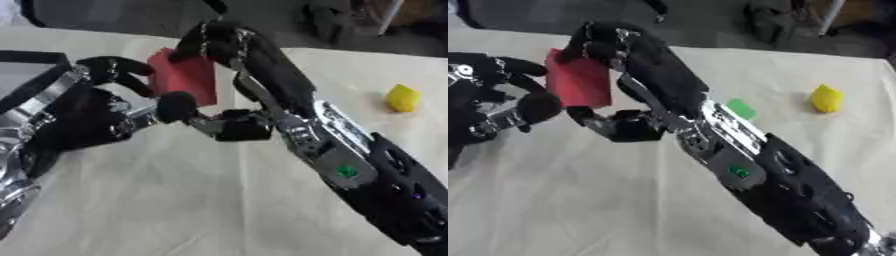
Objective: Pick up the objects with one hand, pass them to the other hand, and then place them into the box on the other side of the table.
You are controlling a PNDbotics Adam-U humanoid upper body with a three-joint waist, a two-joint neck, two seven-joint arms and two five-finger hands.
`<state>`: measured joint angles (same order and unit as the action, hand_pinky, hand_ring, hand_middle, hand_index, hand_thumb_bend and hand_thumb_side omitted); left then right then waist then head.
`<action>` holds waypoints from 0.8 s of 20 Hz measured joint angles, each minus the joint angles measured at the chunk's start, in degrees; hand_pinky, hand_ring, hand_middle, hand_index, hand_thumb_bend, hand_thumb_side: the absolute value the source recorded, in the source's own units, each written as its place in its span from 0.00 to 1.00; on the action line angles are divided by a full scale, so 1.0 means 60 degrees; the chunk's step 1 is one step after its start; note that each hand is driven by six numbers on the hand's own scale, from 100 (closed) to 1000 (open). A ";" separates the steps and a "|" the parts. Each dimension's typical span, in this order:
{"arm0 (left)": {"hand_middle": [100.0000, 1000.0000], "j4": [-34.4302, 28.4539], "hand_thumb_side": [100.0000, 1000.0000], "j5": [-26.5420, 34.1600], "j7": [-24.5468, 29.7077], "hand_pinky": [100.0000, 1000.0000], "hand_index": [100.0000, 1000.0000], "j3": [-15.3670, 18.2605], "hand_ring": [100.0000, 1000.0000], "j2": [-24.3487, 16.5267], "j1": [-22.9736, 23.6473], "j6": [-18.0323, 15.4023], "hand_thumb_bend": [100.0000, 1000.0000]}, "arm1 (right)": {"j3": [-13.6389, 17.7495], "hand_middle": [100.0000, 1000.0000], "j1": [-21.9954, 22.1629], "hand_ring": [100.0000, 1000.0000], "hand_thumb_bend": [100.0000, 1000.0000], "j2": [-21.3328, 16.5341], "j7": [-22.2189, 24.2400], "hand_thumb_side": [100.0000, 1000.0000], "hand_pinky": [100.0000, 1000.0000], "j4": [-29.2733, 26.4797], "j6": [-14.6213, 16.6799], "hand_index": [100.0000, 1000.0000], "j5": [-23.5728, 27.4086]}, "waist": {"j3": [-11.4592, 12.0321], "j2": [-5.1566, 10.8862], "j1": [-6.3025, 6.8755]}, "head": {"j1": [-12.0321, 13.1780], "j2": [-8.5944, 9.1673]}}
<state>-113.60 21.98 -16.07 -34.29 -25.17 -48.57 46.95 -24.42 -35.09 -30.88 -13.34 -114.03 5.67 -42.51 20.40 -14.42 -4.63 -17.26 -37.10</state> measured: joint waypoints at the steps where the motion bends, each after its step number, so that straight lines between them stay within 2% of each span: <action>1: 0.60 0.0000 0.44 -0.0031 -0.0027 0.87 0.79 0.0003 0.32 0.0006 0.0003 -0.0027 1.00 | 0.0000 0.47 0.0000 0.24 0.00 0.0000 -0.0041 0.00 0.71 0.0000 -0.0017 0.38 -0.0073 | 0.0002 0.0000 0.0000 | 0.0000 0.0001; 10: 0.60 0.0000 0.41 0.0036 -0.0346 0.88 0.79 0.0063 0.31 0.0083 0.0043 -0.0346 1.00 | -0.0031 0.47 0.0000 0.23 0.00 0.0007 -0.0253 0.00 0.71 0.0000 -0.0230 0.38 -0.0361 | 0.0019 -0.0017 0.0000 | -0.0004 0.0003; 16: 0.61 0.0000 0.39 0.0571 -0.0761 0.89 0.80 0.0065 0.33 0.0084 0.0194 -0.0761 1.00 | -0.0066 0.47 0.0003 0.23 0.00 0.0056 -0.0354 0.00 0.71 0.0000 -0.0302 0.38 -0.0422 | 0.0019 -0.0020 -0.0002 | -0.0006 0.0008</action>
<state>-113.60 25.40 -20.63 -33.90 -24.67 -47.40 42.39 -24.82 -35.07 -30.54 -15.47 -114.03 3.85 -45.04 20.51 -14.54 -4.65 -17.29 -37.05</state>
